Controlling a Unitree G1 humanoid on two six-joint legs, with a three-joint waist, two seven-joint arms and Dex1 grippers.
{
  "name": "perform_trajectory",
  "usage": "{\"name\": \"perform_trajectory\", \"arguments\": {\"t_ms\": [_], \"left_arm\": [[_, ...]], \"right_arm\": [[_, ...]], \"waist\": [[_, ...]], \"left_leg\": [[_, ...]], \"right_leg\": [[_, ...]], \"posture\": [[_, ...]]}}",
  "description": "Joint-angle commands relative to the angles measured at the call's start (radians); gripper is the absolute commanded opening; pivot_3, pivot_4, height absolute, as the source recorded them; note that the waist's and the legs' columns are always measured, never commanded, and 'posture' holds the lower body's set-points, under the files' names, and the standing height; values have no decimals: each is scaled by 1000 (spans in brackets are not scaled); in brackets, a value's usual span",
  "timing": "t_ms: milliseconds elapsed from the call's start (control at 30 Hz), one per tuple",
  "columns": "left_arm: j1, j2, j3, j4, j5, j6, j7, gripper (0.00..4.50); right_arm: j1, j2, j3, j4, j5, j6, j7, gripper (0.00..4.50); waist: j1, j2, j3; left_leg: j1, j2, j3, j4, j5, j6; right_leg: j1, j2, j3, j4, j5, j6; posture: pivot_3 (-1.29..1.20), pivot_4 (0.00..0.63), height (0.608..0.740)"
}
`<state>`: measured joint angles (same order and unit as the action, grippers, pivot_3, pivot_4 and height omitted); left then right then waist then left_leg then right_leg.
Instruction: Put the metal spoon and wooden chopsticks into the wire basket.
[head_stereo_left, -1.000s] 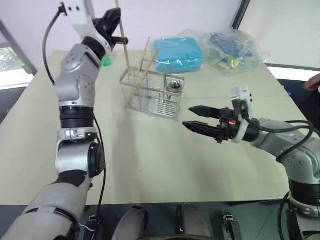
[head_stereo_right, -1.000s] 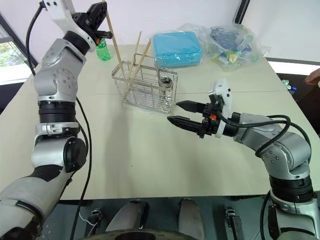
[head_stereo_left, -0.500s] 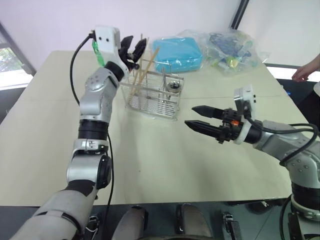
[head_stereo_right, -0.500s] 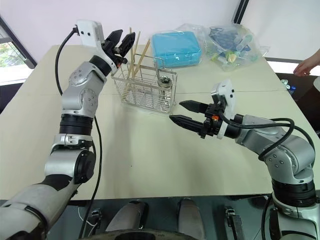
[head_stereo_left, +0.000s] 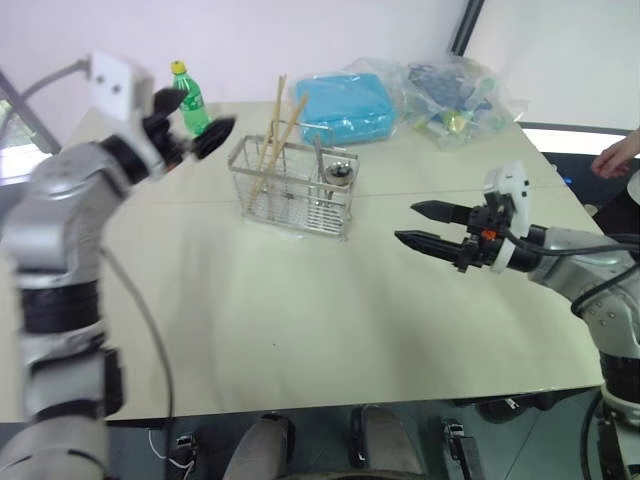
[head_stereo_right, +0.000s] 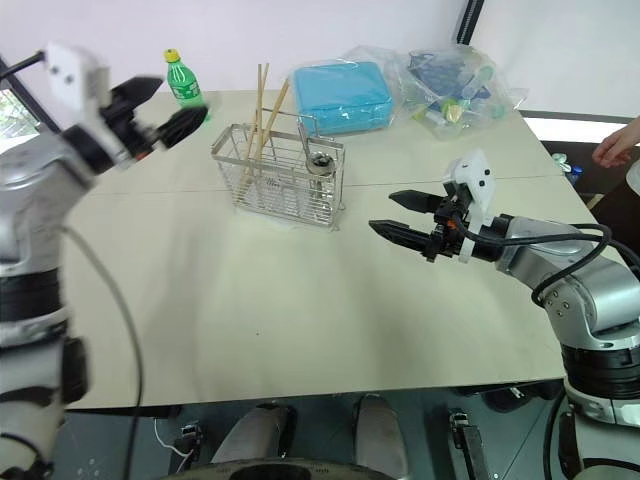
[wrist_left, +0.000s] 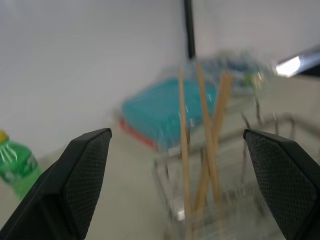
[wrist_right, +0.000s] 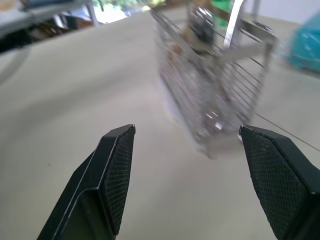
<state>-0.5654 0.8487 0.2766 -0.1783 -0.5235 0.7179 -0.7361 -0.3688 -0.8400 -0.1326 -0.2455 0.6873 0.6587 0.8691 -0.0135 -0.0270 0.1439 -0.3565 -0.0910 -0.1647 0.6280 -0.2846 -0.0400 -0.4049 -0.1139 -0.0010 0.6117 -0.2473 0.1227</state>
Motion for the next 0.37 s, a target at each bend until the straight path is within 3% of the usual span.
{"name": "perform_trajectory", "arguments": {"t_ms": [33, 200, 367], "left_arm": [[157, 107, 134, -140, -70, 34, -127, 4448], [344, 140, 247, -247, -96, 46, -143, 4448], [398, 129, 286, -281, -112, 57, -111, 4448]], "right_arm": [[-17, -16, -3, 58, -58, -75, 58, 3441], [-62, 10, 14, 129, -92, -100, 88, 3441], [-90, 43, 34, 150, -113, -110, 104, 3441]], "waist": [[2, 1, 0], [15, 1, 1], [22, 2, 1]], "left_leg": [[0, 0, 0, 0, 0, 0], [0, 0, 0, 1, 0, 0], [0, 0, 0, 0, -1, 1]], "right_leg": [[0, 0, 0, -1, 0, 0], [2, -1, 0, -2, 0, 0], [2, -1, 0, -2, 0, -1]], "posture": [[0, 150, 725], [0, 150, 725], [0, 150, 725]]}}
